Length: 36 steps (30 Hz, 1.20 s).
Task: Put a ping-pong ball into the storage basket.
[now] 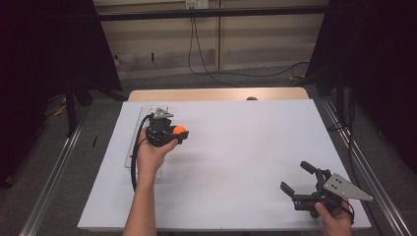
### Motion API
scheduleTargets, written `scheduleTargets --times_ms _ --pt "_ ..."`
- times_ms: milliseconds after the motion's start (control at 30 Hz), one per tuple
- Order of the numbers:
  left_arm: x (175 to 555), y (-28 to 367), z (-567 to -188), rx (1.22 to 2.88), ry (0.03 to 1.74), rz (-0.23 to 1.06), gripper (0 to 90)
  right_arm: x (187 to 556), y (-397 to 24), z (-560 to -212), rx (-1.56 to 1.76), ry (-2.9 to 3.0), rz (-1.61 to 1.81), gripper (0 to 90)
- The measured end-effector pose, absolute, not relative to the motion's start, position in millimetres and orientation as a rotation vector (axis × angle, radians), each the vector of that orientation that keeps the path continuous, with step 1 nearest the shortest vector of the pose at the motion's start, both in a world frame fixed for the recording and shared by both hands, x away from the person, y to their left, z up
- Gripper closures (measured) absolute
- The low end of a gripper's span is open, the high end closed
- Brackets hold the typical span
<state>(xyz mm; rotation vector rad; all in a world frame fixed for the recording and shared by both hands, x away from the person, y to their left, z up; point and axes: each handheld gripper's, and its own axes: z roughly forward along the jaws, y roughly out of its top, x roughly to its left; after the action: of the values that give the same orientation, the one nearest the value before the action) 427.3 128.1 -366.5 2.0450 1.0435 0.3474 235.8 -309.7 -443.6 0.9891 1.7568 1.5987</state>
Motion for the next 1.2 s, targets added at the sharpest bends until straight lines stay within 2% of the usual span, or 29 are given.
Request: scheduleTargets --times_ms 1200 --pt "427.0 144.0 -362.3 2.023 1.072 0.375 51.0 236.0 -309.4 -443.8 0.993 1.756 1.600 1.2"
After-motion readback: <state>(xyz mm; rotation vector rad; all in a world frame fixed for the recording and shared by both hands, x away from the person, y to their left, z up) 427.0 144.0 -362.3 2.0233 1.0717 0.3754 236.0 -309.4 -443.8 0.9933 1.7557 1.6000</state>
